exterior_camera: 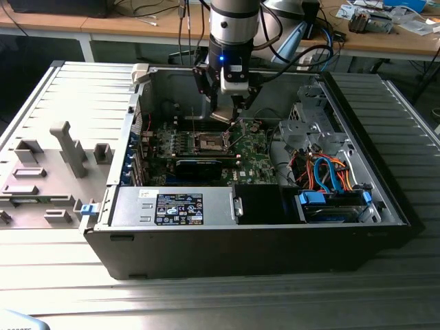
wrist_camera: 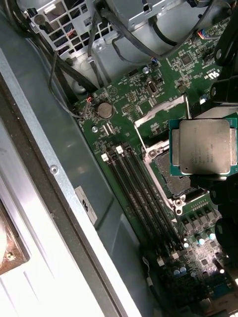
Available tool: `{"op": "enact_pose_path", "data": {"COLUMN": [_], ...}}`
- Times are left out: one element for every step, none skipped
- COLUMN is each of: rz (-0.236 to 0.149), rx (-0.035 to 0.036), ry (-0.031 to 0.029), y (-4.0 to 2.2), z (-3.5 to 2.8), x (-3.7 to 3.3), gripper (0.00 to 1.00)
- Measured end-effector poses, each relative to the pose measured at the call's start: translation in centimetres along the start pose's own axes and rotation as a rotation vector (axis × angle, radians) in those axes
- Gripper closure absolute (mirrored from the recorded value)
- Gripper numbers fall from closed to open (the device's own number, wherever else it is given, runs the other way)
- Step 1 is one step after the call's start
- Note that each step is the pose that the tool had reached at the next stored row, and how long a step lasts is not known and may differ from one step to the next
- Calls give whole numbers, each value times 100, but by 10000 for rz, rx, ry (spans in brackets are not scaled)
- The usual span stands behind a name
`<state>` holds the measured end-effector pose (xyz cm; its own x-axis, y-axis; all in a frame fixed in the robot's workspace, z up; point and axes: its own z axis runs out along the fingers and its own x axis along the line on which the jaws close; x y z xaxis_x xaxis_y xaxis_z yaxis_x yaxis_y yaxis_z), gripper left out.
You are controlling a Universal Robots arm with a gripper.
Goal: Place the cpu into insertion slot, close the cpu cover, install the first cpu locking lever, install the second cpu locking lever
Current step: 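Place the cpu into insertion slot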
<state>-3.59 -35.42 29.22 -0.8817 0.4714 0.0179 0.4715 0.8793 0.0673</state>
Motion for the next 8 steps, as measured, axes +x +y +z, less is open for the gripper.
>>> {"op": "enact_pose_path", "data": {"rz": [34, 68, 135, 195, 257, 295, 338, 368], "rx": [-1, -1, -1, -2, -3, -3, -3, -4], "ry": [-2, -4, -9, -13, -18, -20, -23, -26], "y": [0, 0, 0, 0, 0, 0, 0, 0], "z": [1, 1, 1, 2, 3, 3, 4, 4], "x": [0, 0, 0, 0, 0, 0, 0, 0], "gripper": [46, 46, 46, 46, 46, 46, 46, 46]}}
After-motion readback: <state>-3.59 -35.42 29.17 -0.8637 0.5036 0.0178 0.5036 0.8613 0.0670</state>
